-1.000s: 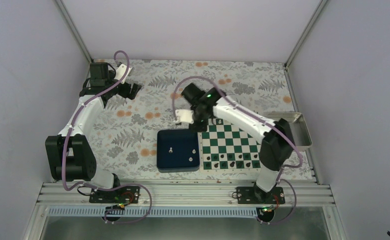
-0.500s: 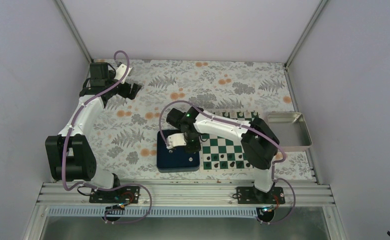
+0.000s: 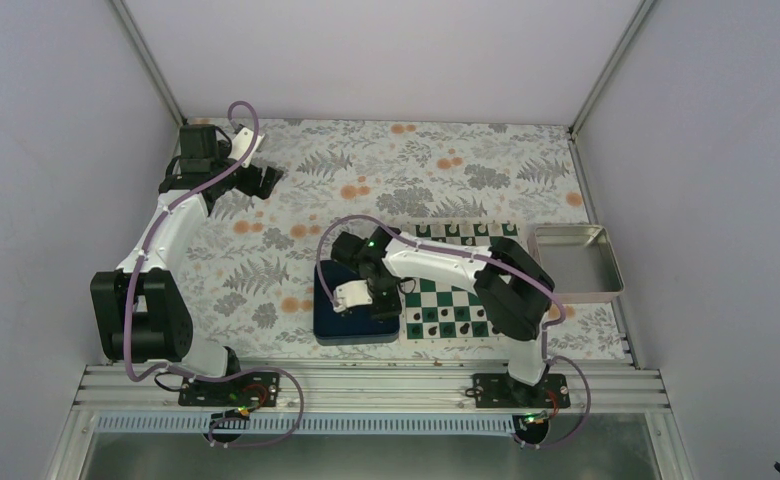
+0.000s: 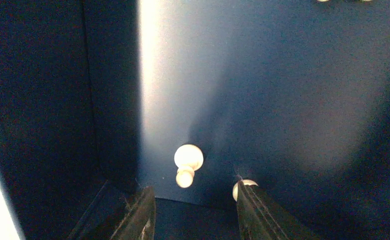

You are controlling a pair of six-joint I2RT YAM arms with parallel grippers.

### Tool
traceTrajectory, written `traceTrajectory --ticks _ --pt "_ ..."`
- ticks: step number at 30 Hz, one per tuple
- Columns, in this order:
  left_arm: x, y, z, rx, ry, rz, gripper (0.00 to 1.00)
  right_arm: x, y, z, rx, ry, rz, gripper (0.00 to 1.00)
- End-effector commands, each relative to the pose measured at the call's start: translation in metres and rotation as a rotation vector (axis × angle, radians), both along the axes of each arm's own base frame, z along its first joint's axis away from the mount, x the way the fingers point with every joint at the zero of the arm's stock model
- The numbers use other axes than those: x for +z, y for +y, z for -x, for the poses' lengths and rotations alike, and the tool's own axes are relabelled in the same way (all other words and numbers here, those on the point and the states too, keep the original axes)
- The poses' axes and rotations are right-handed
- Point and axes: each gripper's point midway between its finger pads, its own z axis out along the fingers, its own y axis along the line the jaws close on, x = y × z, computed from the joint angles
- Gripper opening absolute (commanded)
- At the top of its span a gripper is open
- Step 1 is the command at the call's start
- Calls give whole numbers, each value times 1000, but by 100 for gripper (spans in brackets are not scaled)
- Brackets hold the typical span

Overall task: Set up the chess pieces on the board
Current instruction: Pick up the chess piece from the storage box, then place the chess piece on the chessboard.

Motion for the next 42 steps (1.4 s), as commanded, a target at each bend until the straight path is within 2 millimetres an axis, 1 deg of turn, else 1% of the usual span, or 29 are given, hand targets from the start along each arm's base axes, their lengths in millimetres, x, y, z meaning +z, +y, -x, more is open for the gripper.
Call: traceTrajectory --ticks 1,9,13,15,16,19,20,22,25,27,29,31,33,35,38,39,40,42 --pt "11 -3 -2 -19 -28 9 100 -12 3 8 -5 30 4 44" --pt "8 -3 -2 -20 -24 8 100 -19 2 8 2 32 12 44" --pt "6 -2 -2 -18 -19 6 100 -22 5 8 6 38 2 41" --pt "6 -2 -2 -17 -19 6 100 -24 6 9 6 44 0 36" --pt "7 -2 -2 -17 -21 5 100 -25 6 9 7 46 2 32" --pt "7 -2 -2 -17 -21 5 100 -26 7 8 5 42 -3 12" --pt "7 -2 -2 -16 -22 5 100 -24 8 6 3 28 -12 8" --pt "7 -2 -2 -15 -22 5 100 -18 10 3 3 3 -29 5" --pt "8 -2 -2 -16 -24 4 100 -3 10 -3 -15 -17 -41 4" --pt "8 -2 -2 -17 -25 5 100 13 12 -11 -31 -36 -69 4" --pt "8 -2 -2 -16 -25 5 100 35 16 -21 -47 -65 -106 4" --pt "9 -2 -2 -17 -26 6 100 60 16 -33 -69 -102 -140 4" --pt "10 -2 -1 -15 -28 5 100 88 14 -48 -97 -143 -178 4" --pt "10 -2 -1 -15 -29 5 100 113 8 -64 -132 -184 -213 4" --pt "10 -2 -2 -15 -31 4 100 141 -16 -93 -202 -243 -241 5" --pt "10 -2 -2 -16 -31 5 100 145 -28 -105 -236 -255 -242 5" --pt "9 -2 -1 -16 -28 4 100 149 -47 -121 -287 -265 -242 4" --pt "10 -2 -1 -17 -31 5 100 149 -79 -143 -364 -275 -237 4"
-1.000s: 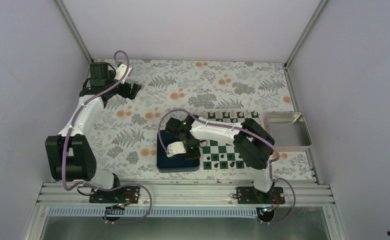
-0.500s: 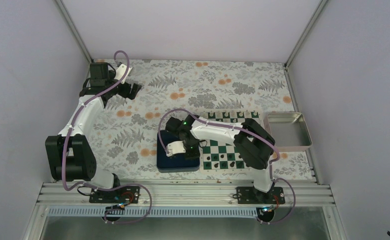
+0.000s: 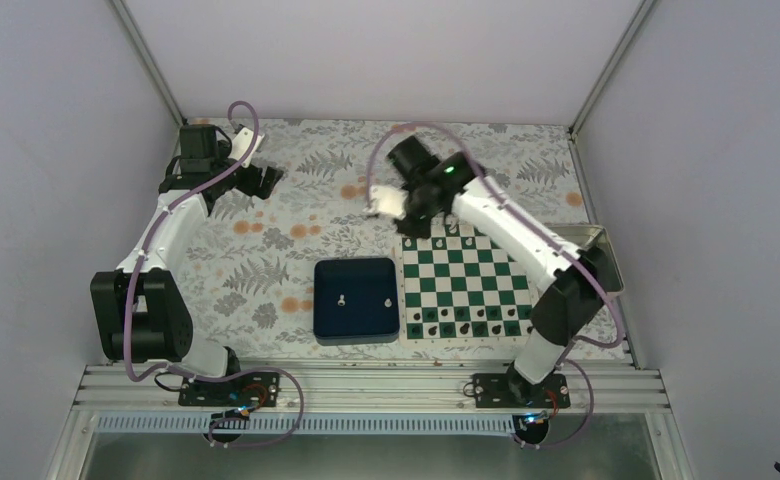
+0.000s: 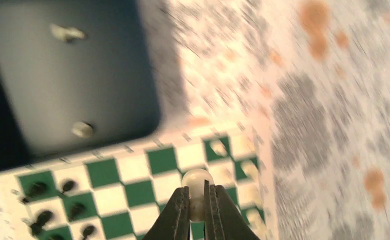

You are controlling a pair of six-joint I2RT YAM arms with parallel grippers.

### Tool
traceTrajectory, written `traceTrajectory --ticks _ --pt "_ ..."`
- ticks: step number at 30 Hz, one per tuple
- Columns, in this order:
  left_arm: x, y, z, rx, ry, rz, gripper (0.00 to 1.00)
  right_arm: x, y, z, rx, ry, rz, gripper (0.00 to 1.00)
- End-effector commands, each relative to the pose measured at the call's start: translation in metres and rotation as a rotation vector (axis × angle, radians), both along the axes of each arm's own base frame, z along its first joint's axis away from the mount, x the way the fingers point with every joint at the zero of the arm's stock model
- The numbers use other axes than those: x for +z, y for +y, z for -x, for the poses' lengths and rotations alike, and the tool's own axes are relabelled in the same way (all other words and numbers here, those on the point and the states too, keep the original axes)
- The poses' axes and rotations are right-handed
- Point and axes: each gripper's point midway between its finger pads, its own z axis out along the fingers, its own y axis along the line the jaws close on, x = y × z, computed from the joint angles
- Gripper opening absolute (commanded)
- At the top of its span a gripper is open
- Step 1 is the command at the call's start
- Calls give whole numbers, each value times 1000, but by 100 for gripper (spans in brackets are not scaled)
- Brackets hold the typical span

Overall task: Set up the chess pieces on the board
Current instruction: Place the chess piece on the chessboard.

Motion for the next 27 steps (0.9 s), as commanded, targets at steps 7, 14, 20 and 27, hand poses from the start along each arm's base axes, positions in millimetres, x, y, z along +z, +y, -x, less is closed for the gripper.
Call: traceTrajectory --ticks 7,14,20,27 --pt "8 -1 -3 -12 -28 3 100 -37 -160 -70 -337 92 34 5" --pt "8 -1 -3 -12 -28 3 100 -101 -216 -77 -458 208 52 5" --pt "9 -1 -3 -9 -30 1 100 -129 -226 -86 -480 249 38 5" --pt "8 -1 -2 -8 -28 -1 100 -154 -239 -94 -511 272 58 5"
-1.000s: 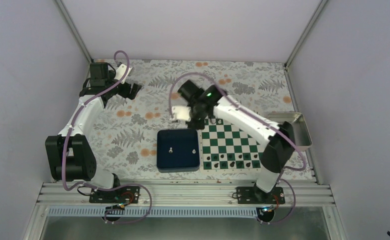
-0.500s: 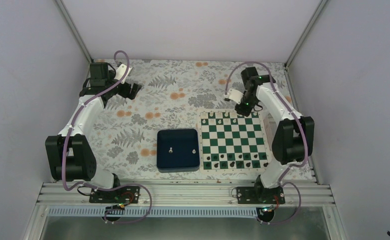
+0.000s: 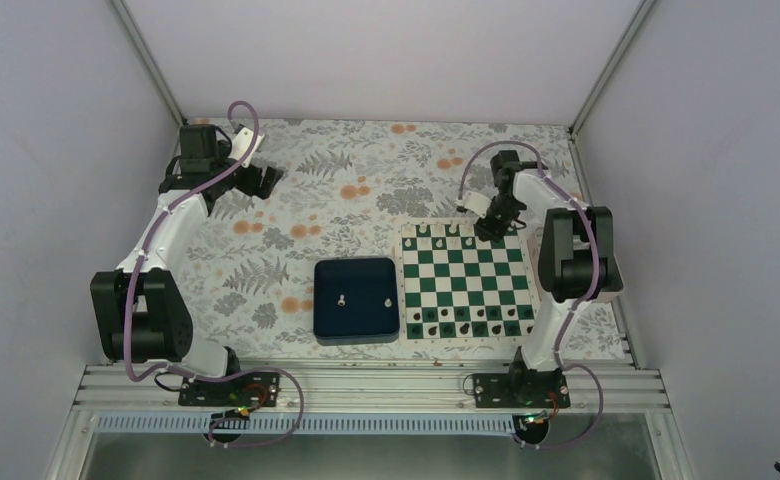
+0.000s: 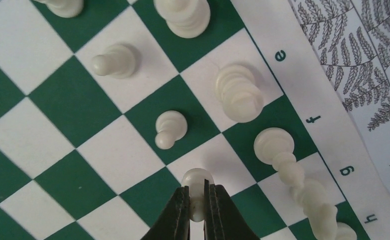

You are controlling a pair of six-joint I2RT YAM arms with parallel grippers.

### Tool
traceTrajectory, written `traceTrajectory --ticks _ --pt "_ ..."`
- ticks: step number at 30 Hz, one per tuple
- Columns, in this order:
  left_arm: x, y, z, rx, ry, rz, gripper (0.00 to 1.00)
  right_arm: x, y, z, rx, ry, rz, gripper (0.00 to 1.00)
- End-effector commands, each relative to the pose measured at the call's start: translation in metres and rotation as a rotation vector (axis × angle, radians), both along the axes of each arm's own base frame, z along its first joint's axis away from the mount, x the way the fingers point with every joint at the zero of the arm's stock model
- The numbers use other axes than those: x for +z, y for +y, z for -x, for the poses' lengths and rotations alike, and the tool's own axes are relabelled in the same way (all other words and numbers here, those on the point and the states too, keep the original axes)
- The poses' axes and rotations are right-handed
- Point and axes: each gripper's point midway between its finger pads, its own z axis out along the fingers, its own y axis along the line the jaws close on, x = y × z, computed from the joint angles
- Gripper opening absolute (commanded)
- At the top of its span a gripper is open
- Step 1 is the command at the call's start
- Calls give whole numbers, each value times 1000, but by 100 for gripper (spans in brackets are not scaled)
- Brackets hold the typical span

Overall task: Set up the chess pieces on the board
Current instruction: Place the chess piece on the chessboard.

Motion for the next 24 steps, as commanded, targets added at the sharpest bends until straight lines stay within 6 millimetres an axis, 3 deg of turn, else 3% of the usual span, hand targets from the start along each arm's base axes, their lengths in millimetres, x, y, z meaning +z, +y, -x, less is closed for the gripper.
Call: traceTrajectory --ticks 1,8,24 --pt "7 -1 -2 -8 -25 0 100 -12 -6 -8 -8 -7 -17 5" --pt "6 -1 -3 -9 -21 1 100 -19 -14 -8 -25 7 -17 5" --pt "7 -1 -3 -13 -19 4 100 -25 -10 0 -21 50 -39 6"
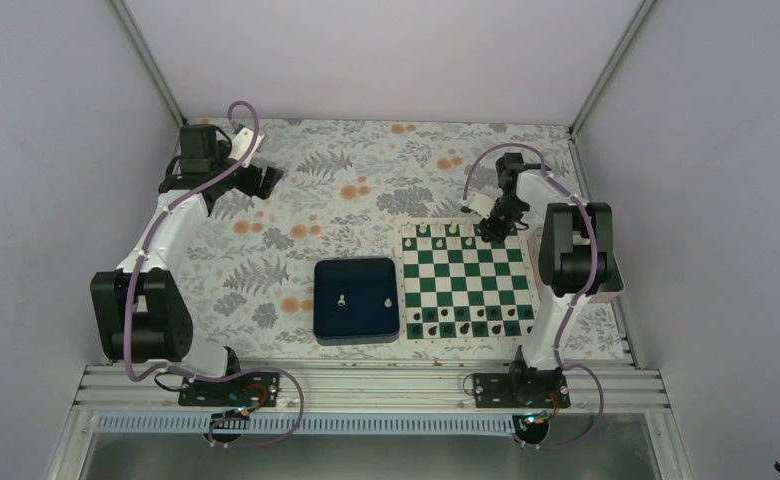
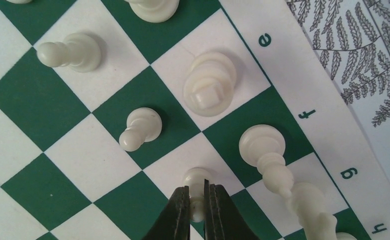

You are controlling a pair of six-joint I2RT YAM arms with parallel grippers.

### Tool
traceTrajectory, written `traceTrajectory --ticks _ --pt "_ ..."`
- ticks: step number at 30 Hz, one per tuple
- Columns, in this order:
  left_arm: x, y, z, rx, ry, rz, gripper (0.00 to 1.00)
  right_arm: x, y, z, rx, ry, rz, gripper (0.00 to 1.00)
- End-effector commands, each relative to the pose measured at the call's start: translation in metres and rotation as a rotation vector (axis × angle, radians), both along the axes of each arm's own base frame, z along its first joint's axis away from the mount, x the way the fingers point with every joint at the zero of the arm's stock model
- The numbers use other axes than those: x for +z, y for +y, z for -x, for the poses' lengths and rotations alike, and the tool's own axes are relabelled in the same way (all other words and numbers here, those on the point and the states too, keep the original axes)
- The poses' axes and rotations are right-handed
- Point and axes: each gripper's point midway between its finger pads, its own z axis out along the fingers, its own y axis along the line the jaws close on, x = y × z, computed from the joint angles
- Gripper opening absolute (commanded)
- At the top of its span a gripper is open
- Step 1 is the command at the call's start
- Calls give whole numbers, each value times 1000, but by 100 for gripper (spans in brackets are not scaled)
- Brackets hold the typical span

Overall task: Set up the chess pieces on the board
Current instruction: Place the chess piece on the chessboard.

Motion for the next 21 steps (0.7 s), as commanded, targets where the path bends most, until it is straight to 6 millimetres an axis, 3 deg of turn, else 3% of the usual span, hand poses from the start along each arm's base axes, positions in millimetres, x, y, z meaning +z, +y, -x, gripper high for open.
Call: traceTrajectory --ticks 1,4,13,18,21 --pt "7 -2 -3 -15 -19 4 100 -6 2 6 11 31 -25 6" --pt "7 -1 -3 -13 -19 3 100 -7 2 7 9 41 -24 8" --pt "7 -2 -3 -17 -19 3 100 7 4 11 11 42 -35 28" --pt "8 -2 -2 -19 -23 2 100 33 1 13 1 6 -23 33" --pt "8 -1 -2 -14 -23 0 100 62 0 13 -10 -37 -15 35"
